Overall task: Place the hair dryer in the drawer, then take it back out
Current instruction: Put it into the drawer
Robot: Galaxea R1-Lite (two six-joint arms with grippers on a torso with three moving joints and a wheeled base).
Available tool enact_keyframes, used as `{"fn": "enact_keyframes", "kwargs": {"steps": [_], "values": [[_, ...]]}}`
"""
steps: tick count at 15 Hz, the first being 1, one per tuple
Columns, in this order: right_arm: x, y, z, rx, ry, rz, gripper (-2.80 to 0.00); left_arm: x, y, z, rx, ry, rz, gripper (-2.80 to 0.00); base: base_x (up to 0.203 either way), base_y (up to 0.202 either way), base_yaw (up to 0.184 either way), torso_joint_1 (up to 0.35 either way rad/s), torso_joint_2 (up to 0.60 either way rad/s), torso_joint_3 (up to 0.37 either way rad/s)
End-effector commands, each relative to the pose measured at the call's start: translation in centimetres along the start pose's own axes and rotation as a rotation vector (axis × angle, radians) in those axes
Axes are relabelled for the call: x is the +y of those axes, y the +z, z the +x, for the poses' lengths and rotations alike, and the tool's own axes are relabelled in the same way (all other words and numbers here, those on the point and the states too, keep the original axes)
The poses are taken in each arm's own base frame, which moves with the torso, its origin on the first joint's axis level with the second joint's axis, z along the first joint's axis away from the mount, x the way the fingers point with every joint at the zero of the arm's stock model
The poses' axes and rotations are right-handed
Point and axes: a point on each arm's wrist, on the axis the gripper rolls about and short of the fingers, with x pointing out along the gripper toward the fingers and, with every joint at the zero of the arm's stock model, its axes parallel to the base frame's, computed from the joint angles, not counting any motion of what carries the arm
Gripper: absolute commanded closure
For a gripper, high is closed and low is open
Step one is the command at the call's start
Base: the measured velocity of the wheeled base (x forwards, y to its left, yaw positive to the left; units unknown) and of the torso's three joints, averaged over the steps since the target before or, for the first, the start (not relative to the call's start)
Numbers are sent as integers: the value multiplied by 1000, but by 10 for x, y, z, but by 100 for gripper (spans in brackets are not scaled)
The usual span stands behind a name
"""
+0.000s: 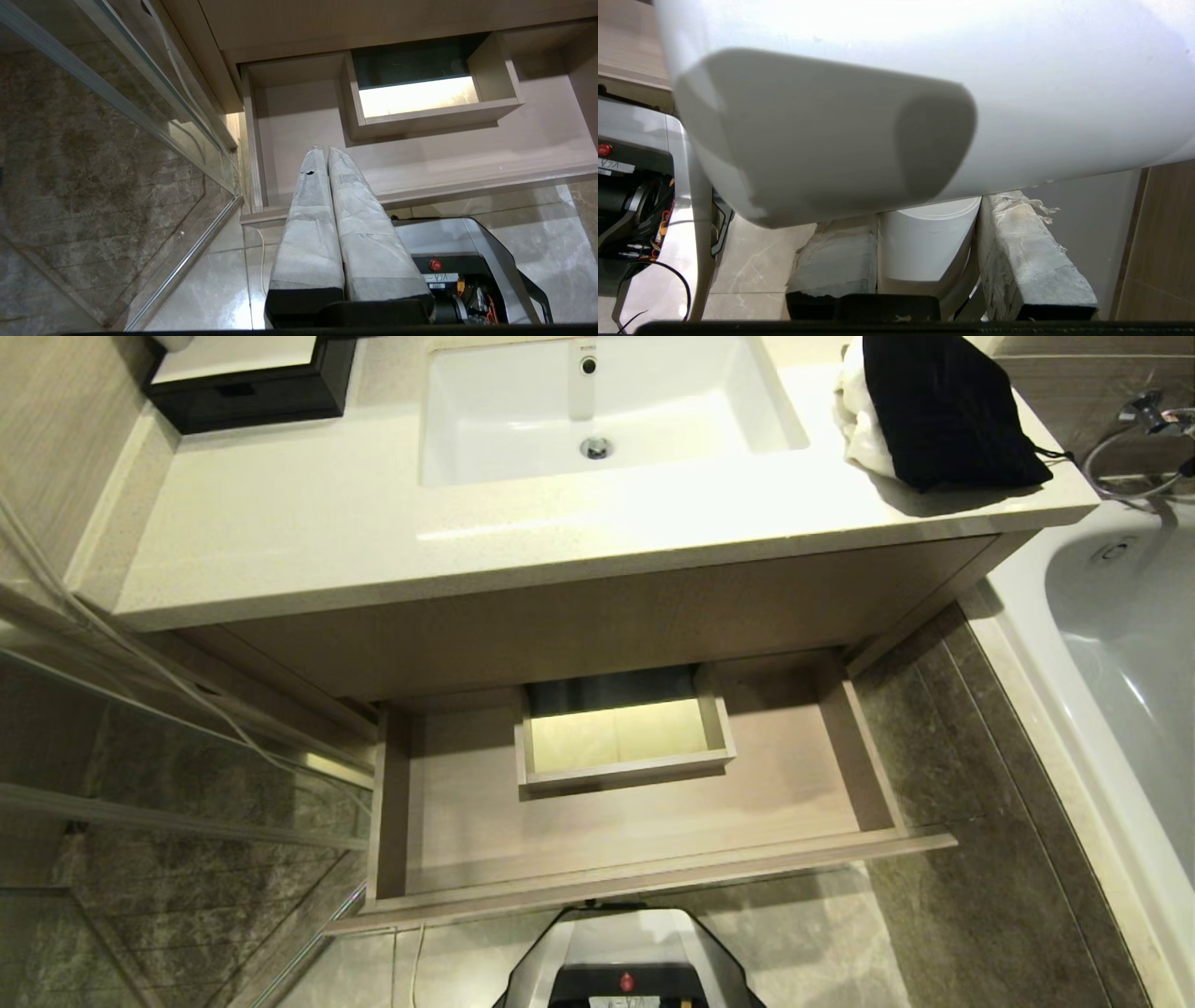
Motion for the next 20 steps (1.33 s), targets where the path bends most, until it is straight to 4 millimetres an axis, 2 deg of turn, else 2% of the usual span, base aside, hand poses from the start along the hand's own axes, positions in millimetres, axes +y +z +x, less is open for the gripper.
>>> {"fn": "enact_keyframes", "kwargs": {"steps": [1,20], "values": [[1,-1,-1,4,1,-3,0,0,0,0,2,0,0,0,0,0,0,-51,225,103],[3,-6,-1,5,-3,0,0,0,0,0,2,0,0,0,0,0,0,-150,278,126]]}}
